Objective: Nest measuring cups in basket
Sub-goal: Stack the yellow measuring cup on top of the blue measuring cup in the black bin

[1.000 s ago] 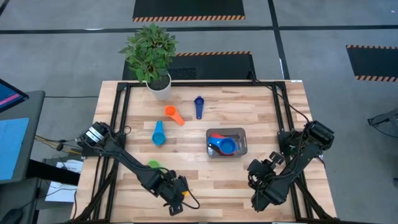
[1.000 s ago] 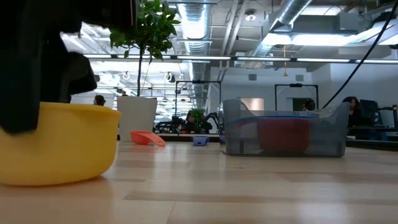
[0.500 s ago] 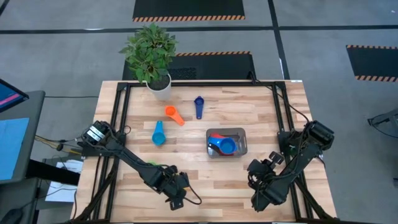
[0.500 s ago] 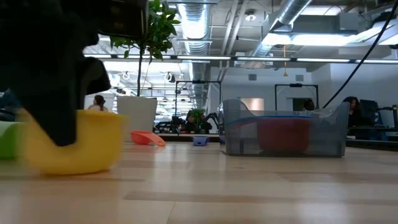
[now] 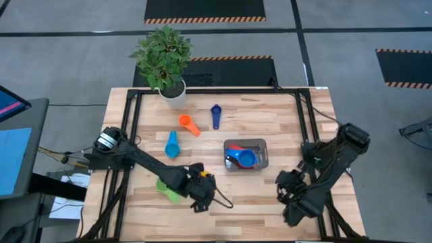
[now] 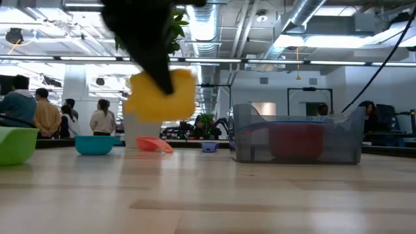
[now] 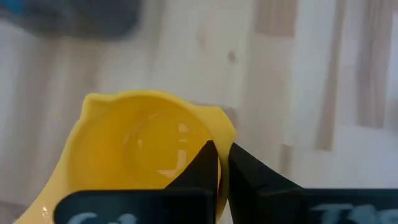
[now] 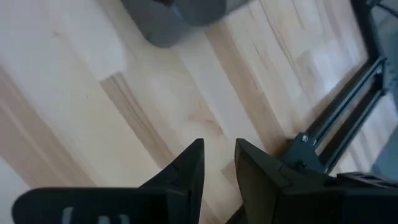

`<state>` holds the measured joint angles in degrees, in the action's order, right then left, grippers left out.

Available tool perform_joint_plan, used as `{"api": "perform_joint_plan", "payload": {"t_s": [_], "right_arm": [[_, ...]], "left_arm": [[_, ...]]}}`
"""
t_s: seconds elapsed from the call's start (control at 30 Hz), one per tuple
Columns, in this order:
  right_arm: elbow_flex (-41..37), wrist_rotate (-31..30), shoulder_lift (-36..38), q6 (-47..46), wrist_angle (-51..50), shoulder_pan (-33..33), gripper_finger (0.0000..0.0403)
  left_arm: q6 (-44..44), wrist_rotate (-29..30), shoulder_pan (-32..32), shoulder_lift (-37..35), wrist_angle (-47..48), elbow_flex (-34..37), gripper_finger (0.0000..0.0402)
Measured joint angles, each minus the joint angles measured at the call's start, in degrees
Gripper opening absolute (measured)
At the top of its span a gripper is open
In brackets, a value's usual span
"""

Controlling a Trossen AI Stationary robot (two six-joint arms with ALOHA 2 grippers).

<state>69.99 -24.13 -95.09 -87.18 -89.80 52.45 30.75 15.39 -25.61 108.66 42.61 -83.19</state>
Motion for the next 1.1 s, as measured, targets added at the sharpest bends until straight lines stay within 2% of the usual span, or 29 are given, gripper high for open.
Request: {"api": "perform_joint_plan", "payload": {"t_s": [0.2,0.37,0.5,0.7,0.83,0.97,1.1], "right_arm": [[-8.49,-0.27,16.26,-13.32,0.18,4.87,0.0113],[-13.38,-3.88,22.92,-19.32,7.08,9.92,0.0113],[-15.39,-6.12,22.64,-19.13,11.08,12.21,0.0113],[-15.95,-6.99,19.83,-19.79,10.91,12.04,0.0113],[-15.99,-7.05,18.78,-19.92,10.70,11.90,0.0113],[-15.93,-7.27,18.90,-19.95,10.85,11.42,0.0113],[-15.93,-7.48,18.95,-19.93,11.03,11.14,0.0113]], "left_arm": [[-11.92,2.50,6.14,0.02,1.16,-8.40,0.0000],[-21.35,1.23,12.47,0.11,-2.13,-11.91,0.0000],[-27.41,-2.83,16.86,0.36,-9.02,-12.05,0.0000],[-30.60,-7.77,19.53,3.51,-18.86,-12.46,0.0000],[-30.29,-7.82,19.50,8.44,-18.04,-15.60,0.0000],[-29.65,-8.32,18.76,15.56,-17.03,-23.01,0.0000],[-27.63,-3.63,17.60,21.72,-5.58,-34.02,0.0000]]}}
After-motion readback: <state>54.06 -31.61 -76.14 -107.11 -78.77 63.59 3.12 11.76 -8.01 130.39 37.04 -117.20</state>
